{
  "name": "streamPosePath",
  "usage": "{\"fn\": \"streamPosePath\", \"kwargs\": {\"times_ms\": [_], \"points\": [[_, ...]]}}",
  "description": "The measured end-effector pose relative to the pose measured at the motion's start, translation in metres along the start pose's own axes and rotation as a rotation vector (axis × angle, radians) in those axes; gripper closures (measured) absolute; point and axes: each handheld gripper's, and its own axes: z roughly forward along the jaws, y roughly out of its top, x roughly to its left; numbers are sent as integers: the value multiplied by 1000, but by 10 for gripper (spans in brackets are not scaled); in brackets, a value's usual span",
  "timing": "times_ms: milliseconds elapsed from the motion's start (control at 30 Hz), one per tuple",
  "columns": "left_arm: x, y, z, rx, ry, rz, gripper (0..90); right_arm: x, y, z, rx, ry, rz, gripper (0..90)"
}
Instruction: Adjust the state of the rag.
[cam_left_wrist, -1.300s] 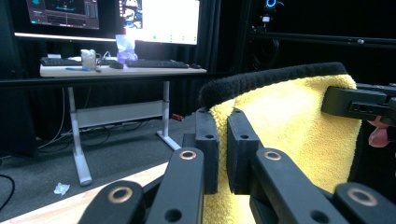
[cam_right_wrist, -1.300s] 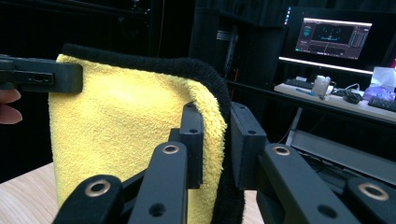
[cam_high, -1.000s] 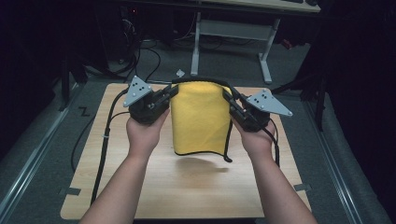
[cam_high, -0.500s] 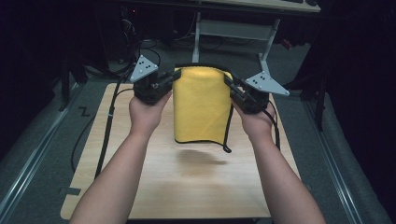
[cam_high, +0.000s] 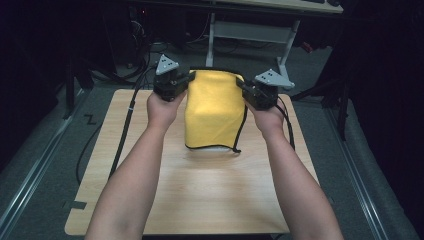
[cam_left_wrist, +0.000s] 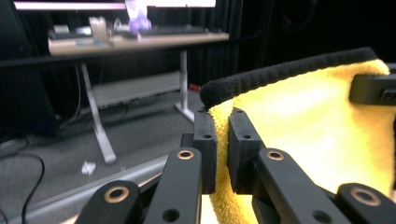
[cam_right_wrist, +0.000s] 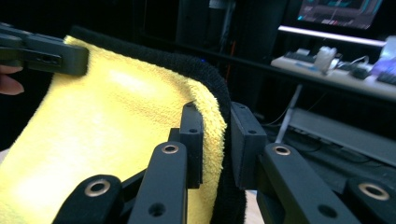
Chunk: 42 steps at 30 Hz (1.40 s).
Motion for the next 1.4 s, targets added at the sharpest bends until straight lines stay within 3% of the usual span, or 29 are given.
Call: {"fn": "streamPosePath", "kwargs": {"times_ms": [200,367,633,800,1400], "points": [[8,-33,18,102,-11,-44,851,-10,-27,20,125,49,-1,778],[13,-52,24,157,-31,-87,853,-13,-44,27,178,76,-8,777],[16,-71,26,206,-43,-123,856,-13,-58,35,215,100,1,776],[18,-82,24,215,-56,-150,856,-12,-67,36,221,113,37,774],[18,-102,25,246,-81,-190,855,-14,-85,40,244,143,100,768]]}}
